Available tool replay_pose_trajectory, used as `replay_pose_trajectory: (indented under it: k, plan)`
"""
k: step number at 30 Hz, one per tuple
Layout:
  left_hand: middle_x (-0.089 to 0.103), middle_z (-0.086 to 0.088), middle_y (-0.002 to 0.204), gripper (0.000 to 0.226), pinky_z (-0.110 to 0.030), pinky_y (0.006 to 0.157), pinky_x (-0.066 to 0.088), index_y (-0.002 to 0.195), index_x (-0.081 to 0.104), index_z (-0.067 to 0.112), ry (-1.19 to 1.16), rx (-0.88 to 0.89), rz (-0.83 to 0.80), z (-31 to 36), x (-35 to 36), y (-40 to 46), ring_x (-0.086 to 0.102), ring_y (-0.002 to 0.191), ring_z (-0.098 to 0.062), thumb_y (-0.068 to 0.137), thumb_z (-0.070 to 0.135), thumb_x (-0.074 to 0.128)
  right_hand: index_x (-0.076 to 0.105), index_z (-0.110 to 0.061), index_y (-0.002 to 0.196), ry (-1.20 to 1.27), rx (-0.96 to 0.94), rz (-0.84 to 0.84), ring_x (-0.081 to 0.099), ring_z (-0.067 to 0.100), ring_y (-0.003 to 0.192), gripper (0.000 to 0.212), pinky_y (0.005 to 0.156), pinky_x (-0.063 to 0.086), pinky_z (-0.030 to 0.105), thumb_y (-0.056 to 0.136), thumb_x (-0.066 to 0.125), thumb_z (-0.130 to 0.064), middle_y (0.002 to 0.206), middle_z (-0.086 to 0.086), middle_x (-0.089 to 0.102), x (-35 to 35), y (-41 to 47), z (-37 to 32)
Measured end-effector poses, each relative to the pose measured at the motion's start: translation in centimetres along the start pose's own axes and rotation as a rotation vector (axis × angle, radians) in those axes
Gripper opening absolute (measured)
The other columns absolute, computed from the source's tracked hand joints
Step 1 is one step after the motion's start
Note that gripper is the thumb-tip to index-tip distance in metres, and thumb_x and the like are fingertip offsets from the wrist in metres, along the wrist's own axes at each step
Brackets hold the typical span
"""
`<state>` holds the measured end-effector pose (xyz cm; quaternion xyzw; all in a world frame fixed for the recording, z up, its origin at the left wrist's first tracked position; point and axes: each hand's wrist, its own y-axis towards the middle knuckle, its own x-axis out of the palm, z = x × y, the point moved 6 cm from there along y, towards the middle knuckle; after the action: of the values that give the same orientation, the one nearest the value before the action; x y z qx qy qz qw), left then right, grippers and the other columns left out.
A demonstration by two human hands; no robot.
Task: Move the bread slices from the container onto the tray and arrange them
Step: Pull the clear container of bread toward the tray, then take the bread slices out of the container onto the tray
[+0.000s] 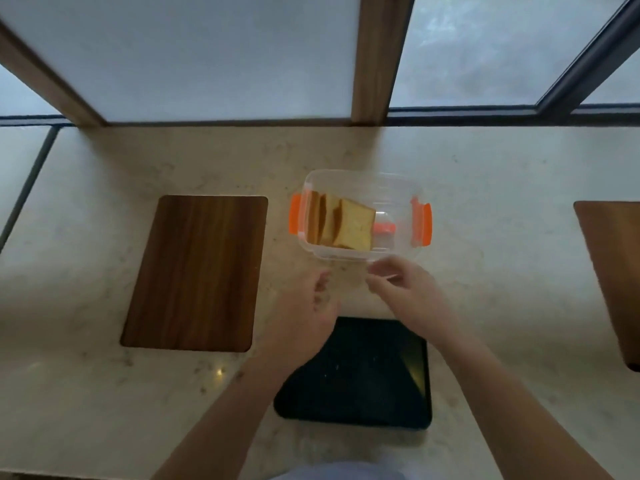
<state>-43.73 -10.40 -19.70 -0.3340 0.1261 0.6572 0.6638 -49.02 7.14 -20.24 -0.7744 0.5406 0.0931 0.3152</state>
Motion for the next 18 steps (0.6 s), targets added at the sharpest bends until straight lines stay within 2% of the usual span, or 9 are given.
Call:
replay_pose_trajectory:
  k: [3, 5, 7, 8, 10, 12, 15, 18]
  plan:
    - [0.062, 0.012, 0.103, 0.024, -0.017, 0.076, 0.048, 0.115, 0.061, 0.023, 0.117, 0.078, 0.100, 3.6, -1.4, 5.6, 0.061, 0.088, -0.001, 0.092, 0.027, 0.061, 0.060, -0.027, 0.115, 0.086, 0.052, 0.131, 0.061, -0.003, 0.089, 0.025, 0.064, 0.040, 0.013, 0.091, 0.062, -0.033, 0.103, -0.019, 0.061, -1.8, 5.1, -1.3]
    - [0.062, 0.006, 0.082, 0.005, -0.012, 0.057, 0.041, 0.091, 0.063, 0.017, 0.187, 0.066, 0.077, 5.4, -1.2, 9.8, 0.059, 0.070, -0.004, 0.091, 0.019, 0.059, 0.061, -0.017, 0.116, 0.191, 0.188, 0.121, 0.061, 0.016, 0.096, 0.028, 0.070, 0.046, 0.026, 0.088, 0.058, -0.023, 0.101, -0.006, 0.059, -2.0, 9.2, -1.0]
    - [0.054, 0.002, 0.066, 0.017, -0.019, 0.049, 0.036, 0.070, 0.056, 0.012, 0.293, -0.025, 0.003, 5.9, 0.0, 13.7, 0.054, 0.060, -0.011, 0.087, 0.010, 0.056, 0.061, -0.007, 0.115, 0.273, 0.353, 0.041, 0.059, 0.027, 0.097, 0.028, 0.082, 0.052, 0.038, 0.088, 0.056, -0.014, 0.099, 0.005, 0.055, -1.2, 12.1, -0.1]
    - [0.053, 0.000, 0.064, 0.019, -0.023, 0.048, 0.036, 0.067, 0.054, 0.011, 0.358, -0.073, -0.037, 5.9, 0.8, 15.0, 0.053, 0.059, -0.014, 0.085, 0.007, 0.056, 0.060, -0.005, 0.115, 0.299, 0.427, 0.003, 0.056, 0.027, 0.098, 0.027, 0.086, 0.050, 0.039, 0.089, 0.055, -0.012, 0.102, 0.008, 0.053, -0.8, 13.0, 0.6]
    - [0.053, -0.003, 0.065, 0.024, -0.025, 0.044, 0.034, 0.063, 0.050, 0.013, 0.491, -0.128, -0.087, 5.4, 2.3, 16.8, 0.050, 0.055, -0.013, 0.084, 0.000, 0.053, 0.058, -0.005, 0.114, 0.314, 0.503, -0.051, 0.052, 0.027, 0.099, 0.023, 0.089, 0.047, 0.039, 0.091, 0.056, -0.010, 0.109, 0.011, 0.052, -0.1, 13.9, 1.9]
    - [0.052, -0.003, 0.065, 0.028, -0.026, 0.041, 0.030, 0.063, 0.048, 0.013, 0.562, -0.159, -0.104, 4.6, 3.4, 17.8, 0.048, 0.052, -0.014, 0.086, -0.003, 0.051, 0.057, -0.003, 0.124, 0.327, 0.544, -0.077, 0.056, 0.029, 0.104, 0.035, 0.095, 0.049, 0.040, 0.091, 0.057, -0.011, 0.113, 0.011, 0.054, 0.1, 14.3, 2.8]
    - [0.053, -0.004, 0.065, 0.029, -0.026, 0.039, 0.028, 0.063, 0.047, 0.013, 0.609, -0.166, -0.094, 3.6, 4.1, 18.4, 0.047, 0.050, -0.015, 0.087, -0.004, 0.050, 0.052, -0.005, 0.132, 0.314, 0.553, -0.078, 0.057, 0.031, 0.114, 0.045, 0.101, 0.049, 0.048, 0.088, 0.056, -0.012, 0.123, 0.011, 0.056, 0.1, 14.6, 3.0]
    - [0.056, -0.005, 0.074, 0.025, -0.026, 0.043, 0.033, 0.068, 0.048, 0.012, 0.586, -0.187, -0.055, 2.9, 4.5, 18.4, 0.050, 0.055, -0.016, 0.090, -0.002, 0.048, 0.053, -0.006, 0.132, 0.304, 0.573, -0.086, 0.057, 0.031, 0.114, 0.045, 0.099, 0.051, 0.049, 0.087, 0.053, -0.012, 0.129, 0.013, 0.057, 0.3, 14.8, 2.9]
